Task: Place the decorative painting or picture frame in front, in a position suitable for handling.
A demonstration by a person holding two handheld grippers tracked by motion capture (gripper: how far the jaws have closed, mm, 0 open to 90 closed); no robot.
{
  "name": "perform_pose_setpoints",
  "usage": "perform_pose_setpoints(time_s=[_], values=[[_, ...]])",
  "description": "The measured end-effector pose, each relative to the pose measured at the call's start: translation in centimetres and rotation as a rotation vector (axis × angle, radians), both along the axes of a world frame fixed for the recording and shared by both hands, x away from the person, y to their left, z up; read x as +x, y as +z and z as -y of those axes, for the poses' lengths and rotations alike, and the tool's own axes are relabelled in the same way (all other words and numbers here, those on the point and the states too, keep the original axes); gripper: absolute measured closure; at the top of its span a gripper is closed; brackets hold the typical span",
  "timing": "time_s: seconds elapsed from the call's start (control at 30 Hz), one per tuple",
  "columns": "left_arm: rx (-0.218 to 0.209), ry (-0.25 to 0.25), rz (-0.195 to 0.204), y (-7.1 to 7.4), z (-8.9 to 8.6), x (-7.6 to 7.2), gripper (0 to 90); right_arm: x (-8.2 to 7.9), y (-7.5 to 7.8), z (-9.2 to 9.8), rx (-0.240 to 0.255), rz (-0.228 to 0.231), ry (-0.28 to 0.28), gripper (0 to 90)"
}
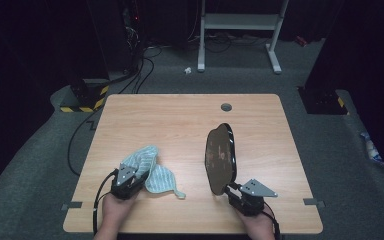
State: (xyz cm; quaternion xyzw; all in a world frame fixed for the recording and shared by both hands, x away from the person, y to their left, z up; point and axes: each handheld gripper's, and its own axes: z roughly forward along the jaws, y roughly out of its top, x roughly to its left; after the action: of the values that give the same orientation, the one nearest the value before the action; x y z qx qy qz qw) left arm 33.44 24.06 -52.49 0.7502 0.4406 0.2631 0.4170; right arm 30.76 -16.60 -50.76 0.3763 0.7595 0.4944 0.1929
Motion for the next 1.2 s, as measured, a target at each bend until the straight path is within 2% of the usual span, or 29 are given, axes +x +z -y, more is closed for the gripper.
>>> perform_pose_setpoints(time_s=[0.2, 0.37, 0.43, 0.53, 0.6, 0.7, 0.83, 0.9, 0.97, 1.03, 1.1, 1.2], values=[[0.003, 0.0, 0.0, 0.0, 0.0, 0.0, 69.7, -0.1, -0.1, -1.2, -0.007, -0.001, 0.035, 68.8], [0.002, 0.001, 0.0, 0.0, 0.0, 0.0, 69.7, -0.2, -0.4, -2.4, -0.036, 0.002, 0.085, 66.2], [0.003, 0.001, 0.002, 0.0, 0.0, 0.0, 69.7, 0.0, -0.3, -1.9, -0.039, 0.009, 0.075, 65.1], [0.002, 0.001, 0.0, 0.0, 0.0, 0.0, 69.7, 0.8, -0.1, -0.6, -0.043, -0.006, 0.033, 63.0], [0.002, 0.0, -0.001, 0.0, 0.0, 0.0, 69.8, 1.7, -0.3, 0.4, -0.052, -0.033, -0.008, 61.8], [0.002, 0.001, 0.0, 0.0, 0.1, 0.0, 69.7, 2.8, -0.7, 1.1, -0.07, -0.084, -0.033, 61.0], [0.002, 0.0, -0.002, 0.0, 0.0, 0.0, 69.7, 3.8, -1.3, 1.0, -0.115, -0.128, -0.035, 61.9], [0.002, -0.001, -0.002, 0.0, 0.0, 0.0, 69.8, 4.2, -1.4, 0.8, -0.141, -0.141, -0.029, 63.4], [0.002, -0.001, -0.002, 0.0, 0.0, 0.0, 69.7, 4.4, -1.4, 0.8, -0.139, -0.143, -0.021, 65.2], [0.001, -0.001, -0.001, 0.0, 0.0, 0.0, 69.8, 4.7, -1.5, 0.5, -0.165, -0.168, -0.008, 65.7], [0.002, -0.001, -0.001, 0.0, 0.0, 0.0, 69.7, 4.8, -1.6, 0.3, -0.189, -0.174, -0.007, 66.1], [0.001, -0.001, -0.002, 0.0, 0.0, 0.0, 69.7, 4.9, -1.6, 0.2, -0.188, -0.186, -0.006, 66.8]])
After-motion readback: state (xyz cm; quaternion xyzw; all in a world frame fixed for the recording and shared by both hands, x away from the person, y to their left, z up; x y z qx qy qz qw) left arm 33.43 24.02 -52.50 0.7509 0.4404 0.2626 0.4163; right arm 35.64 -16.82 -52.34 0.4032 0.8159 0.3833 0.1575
